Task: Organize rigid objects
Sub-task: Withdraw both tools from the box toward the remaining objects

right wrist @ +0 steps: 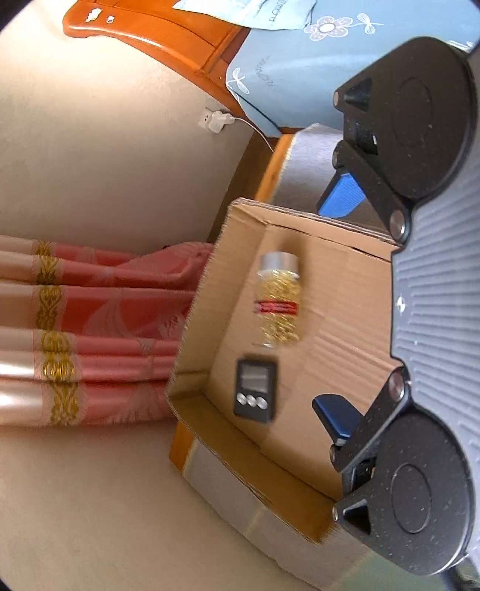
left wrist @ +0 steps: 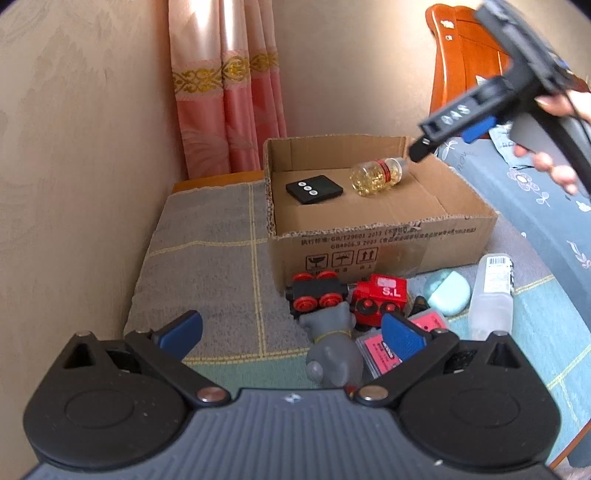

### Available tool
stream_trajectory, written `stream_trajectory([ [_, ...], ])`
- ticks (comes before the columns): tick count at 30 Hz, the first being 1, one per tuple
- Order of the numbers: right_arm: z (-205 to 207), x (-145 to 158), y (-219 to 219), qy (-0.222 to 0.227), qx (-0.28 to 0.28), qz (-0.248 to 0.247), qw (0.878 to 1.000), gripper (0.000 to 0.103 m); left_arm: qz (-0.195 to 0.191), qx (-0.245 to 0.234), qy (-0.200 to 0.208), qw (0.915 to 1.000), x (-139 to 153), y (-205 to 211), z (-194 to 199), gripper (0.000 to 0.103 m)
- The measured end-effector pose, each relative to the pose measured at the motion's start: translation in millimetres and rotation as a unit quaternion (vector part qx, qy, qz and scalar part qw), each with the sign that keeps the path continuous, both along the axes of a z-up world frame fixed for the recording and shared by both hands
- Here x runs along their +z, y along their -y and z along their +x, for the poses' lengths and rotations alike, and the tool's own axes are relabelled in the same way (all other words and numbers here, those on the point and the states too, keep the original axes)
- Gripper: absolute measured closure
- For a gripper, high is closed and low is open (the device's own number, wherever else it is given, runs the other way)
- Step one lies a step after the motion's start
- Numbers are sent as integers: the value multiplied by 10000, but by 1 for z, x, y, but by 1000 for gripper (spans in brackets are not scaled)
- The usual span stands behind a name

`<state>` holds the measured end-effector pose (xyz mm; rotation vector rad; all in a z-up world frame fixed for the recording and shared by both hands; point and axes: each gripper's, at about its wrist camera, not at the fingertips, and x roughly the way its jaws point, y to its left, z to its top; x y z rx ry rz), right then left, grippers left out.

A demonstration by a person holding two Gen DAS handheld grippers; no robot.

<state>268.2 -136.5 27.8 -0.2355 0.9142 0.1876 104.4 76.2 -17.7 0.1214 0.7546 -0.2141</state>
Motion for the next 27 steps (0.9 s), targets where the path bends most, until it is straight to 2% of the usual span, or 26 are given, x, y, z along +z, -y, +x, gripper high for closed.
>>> stream_trajectory([
  [5,-42,-8,12,26,-117,81,9999,0,-4,-22,-33,10000,-2,-2,-6,1],
  [11,-80,-36,19,-158,-240,169,9994,0,27,-128,-61,9999,-3,4,-12,1],
  [15,-86,-57,23,-386,-375,394,9978,0,35,-186,-62,9998,-3,10,-16,1],
  [19,-88,-72,28,-423,-569,454,9964,0,42,-218,-84,9997,-4,14,-21,1],
  [22,-94,-76,40,-453,-639,727,9943,0,57,-244,-157,9996,-7,17,-24,1],
  [27,-108,-85,64,-558,-959,863,9901,0,106,-291,-237,9992,-12,22,-25,1],
])
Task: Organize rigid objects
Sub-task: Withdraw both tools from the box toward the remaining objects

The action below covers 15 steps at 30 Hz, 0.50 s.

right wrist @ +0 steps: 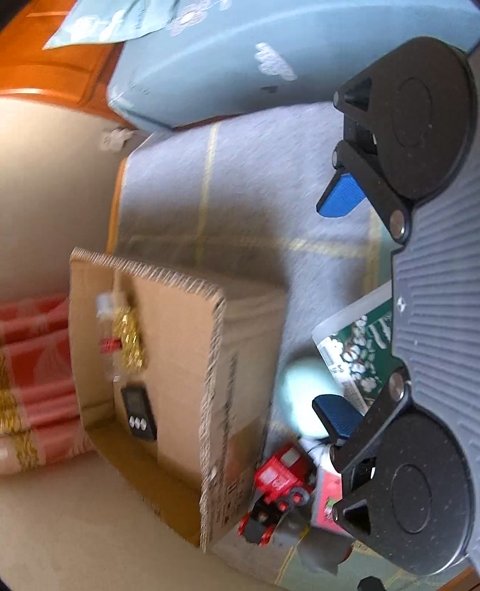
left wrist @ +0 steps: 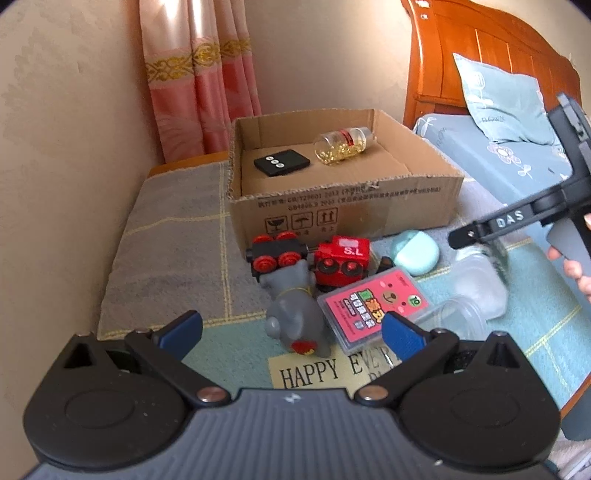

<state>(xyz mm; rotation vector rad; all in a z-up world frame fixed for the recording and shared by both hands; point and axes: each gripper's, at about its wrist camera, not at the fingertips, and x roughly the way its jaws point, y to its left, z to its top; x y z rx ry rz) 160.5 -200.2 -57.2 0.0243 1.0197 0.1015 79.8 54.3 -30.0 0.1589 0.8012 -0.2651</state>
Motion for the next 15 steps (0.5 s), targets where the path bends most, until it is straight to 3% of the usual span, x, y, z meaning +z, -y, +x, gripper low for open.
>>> stream_trajectory([
  [10,-28,-14,40,-367,-226,439,9981,0,67,-113,-21,9999,1,11,-1,1],
  [15,-49,6,34,-46,225,537,9983,0,96,-161,-10,9998,2,18,-3,1],
])
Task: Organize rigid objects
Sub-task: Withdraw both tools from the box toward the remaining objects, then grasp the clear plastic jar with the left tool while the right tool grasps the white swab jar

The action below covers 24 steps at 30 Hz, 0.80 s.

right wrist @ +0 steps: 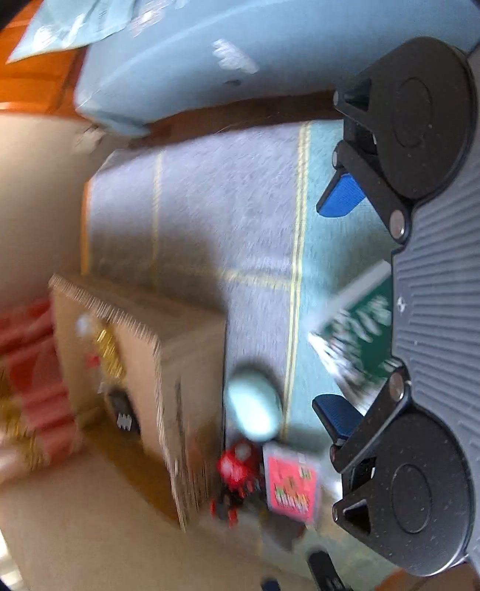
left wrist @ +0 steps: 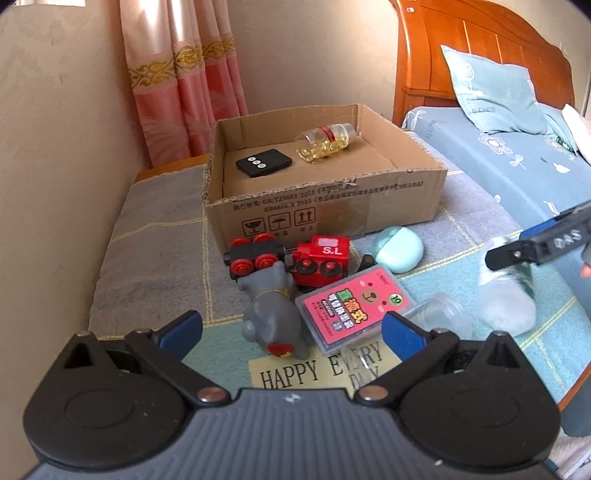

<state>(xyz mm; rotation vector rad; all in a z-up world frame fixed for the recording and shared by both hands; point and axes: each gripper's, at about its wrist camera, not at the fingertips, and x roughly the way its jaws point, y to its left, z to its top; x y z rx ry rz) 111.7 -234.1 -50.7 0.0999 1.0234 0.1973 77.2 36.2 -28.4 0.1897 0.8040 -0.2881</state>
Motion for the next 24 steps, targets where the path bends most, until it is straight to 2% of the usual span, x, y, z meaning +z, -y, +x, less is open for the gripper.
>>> stream_trajectory([
  [4,-16,9,-21,220,722,-167,9970,0,-9,-36,11,10000,1,7,-1,1],
  [7,-29,4,-42,340,1254,-728,9888,0,-72,-92,10,9999,2,11,-2,1],
  [10,-35,-8,-49,433,1390,-1351,9801,0,-83,-236,-8,9997,4,20,-4,1],
  [12,-31,-16,-47,481,1289,-1522,9787,0,-45,-351,-35,9994,3,28,-4,1],
  [18,-15,-32,-21,285,655,-960,9928,0,-46,-535,-151,9984,1,53,2,1],
  [24,-22,-36,-19,500,762,-949,9913,0,58,-778,-91,9969,-7,82,9,1],
])
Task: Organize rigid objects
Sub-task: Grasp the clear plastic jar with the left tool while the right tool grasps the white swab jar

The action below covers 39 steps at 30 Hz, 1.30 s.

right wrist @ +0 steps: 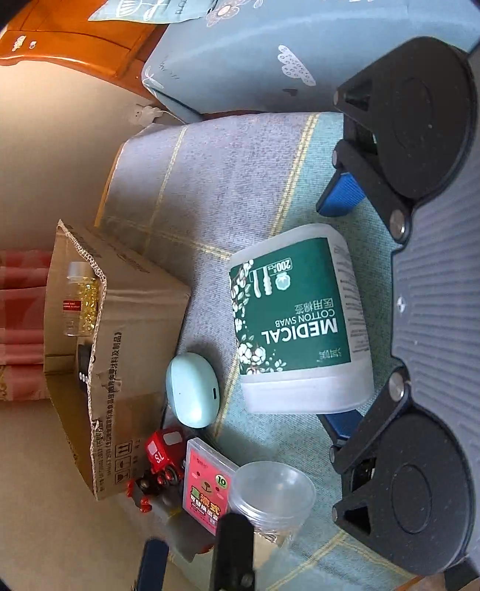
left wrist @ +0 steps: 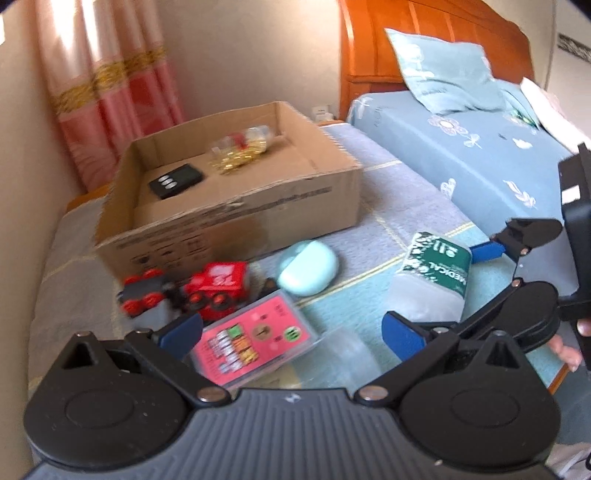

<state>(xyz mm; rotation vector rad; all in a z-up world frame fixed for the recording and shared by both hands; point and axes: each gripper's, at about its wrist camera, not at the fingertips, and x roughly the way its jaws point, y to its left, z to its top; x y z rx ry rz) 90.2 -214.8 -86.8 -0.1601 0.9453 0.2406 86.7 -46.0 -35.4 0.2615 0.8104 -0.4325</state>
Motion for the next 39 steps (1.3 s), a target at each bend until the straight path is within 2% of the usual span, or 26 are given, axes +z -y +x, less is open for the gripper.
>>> stream_trajectory([
  [7,-4,0,3,103,73,39,9999,0,599,-65,216,9979,-12,8,-12,1],
  [14,-7,0,5,185,155,66,9997,0,811,187,105,9965,-16,-17,-33,1],
  [19,-7,0,6,194,202,69,9996,0,670,379,-245,9967,-26,-32,-39,1],
  [25,-6,0,5,188,214,67,9996,0,513,386,-736,9952,-49,-39,-31,1],
  [30,-7,0,5,176,193,57,9996,0,89,428,-954,9945,-55,-49,-27,1],
  [39,-5,0,4,128,146,37,9998,0,79,354,-757,9965,-46,-45,-32,1],
])
